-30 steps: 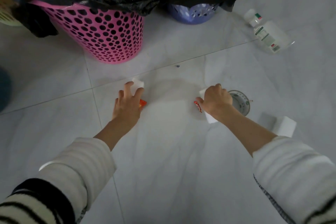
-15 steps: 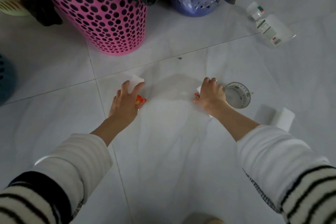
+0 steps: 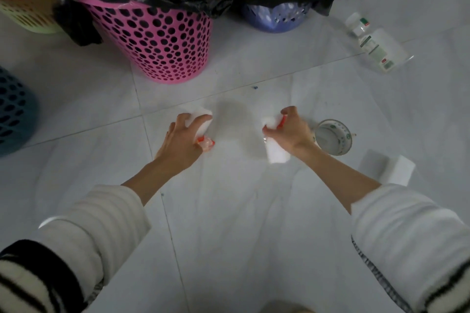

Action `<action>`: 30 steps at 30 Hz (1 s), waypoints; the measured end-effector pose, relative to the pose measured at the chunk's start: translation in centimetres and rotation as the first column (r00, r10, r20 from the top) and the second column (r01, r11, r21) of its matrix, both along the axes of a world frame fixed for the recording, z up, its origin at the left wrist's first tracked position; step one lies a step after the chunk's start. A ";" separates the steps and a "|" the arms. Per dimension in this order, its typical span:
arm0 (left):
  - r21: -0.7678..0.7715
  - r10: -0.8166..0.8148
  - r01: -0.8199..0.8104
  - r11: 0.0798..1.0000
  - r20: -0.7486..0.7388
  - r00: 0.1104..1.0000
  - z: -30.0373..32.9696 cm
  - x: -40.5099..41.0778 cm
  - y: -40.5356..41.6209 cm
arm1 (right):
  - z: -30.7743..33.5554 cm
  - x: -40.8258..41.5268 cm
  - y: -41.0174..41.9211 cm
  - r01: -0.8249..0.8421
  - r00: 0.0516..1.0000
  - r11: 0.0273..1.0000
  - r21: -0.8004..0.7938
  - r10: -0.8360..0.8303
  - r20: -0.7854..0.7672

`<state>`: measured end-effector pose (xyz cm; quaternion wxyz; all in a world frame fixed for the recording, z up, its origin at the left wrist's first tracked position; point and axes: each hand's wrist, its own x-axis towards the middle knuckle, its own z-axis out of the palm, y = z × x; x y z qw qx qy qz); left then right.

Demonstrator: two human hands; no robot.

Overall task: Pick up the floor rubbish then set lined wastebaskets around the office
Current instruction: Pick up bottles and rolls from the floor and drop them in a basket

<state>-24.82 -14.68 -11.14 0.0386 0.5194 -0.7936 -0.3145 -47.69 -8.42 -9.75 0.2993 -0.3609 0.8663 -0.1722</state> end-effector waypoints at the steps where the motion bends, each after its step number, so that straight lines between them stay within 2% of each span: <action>1: 0.003 0.016 -0.016 1.000 -0.077 0.997 1.0 0.0 -0.5 | 0.9 0.3 -0.8 0.107 0.985 0.991 -0.075 -0.095 0.145; 3: -0.001 0.047 -0.048 0.999 -0.220 0.974 3.7 -0.3 -1.3 | 3.4 0.9 -2.6 0.294 0.884 0.935 -0.196 -0.189 0.427; 6: -0.067 -0.012 -0.016 0.998 -0.395 0.919 8.5 -0.9 -1.9 | 8.1 2.0 -5.1 0.509 0.638 0.821 -0.258 -0.159 0.754; 8: -0.133 -0.062 -0.011 0.991 -0.529 0.846 11.6 -1.0 -2.3 | 11.2 2.9 -6.5 0.593 0.511 0.760 -0.265 -0.102 0.853; 11: -0.160 0.008 -0.170 0.972 -0.704 0.710 15.6 -0.4 -3.9 | 15.1 4.7 -8.9 0.671 0.360 0.692 -0.266 0.010 0.933; 13: -0.146 0.113 -0.328 0.933 -0.747 0.655 18.6 0.2 -5.9 | 17.7 6.3 -10.7 0.658 0.330 0.702 -0.273 0.057 0.942; 16: 0.026 0.344 -0.472 0.881 -0.720 0.603 21.8 0.1 -9.1 | 20.2 8.2 -13.1 0.635 0.325 0.729 -0.256 0.049 0.945; 19: 0.120 0.468 -0.527 0.841 -0.650 0.599 23.2 -0.1 -11.8 | 21.9 9.3 -15.7 0.644 0.294 0.733 -0.221 0.030 0.955; 23: 0.246 0.578 -0.544 0.802 -0.547 0.606 24.1 0.6 -14.4 | 23.1 9.8 -17.8 0.578 0.253 0.796 -0.180 0.036 0.967; 25: 0.223 0.563 -0.531 0.818 -0.506 0.654 24.2 0.7 -14.6 | 23.3 9.7 -18.1 0.549 0.227 0.819 -0.168 0.048 0.973; 30: -0.056 0.417 -0.548 0.834 -0.585 0.695 23.8 0.8 -11.8 | 23.2 9.5 -17.3 0.487 0.207 0.861 -0.145 0.047 0.977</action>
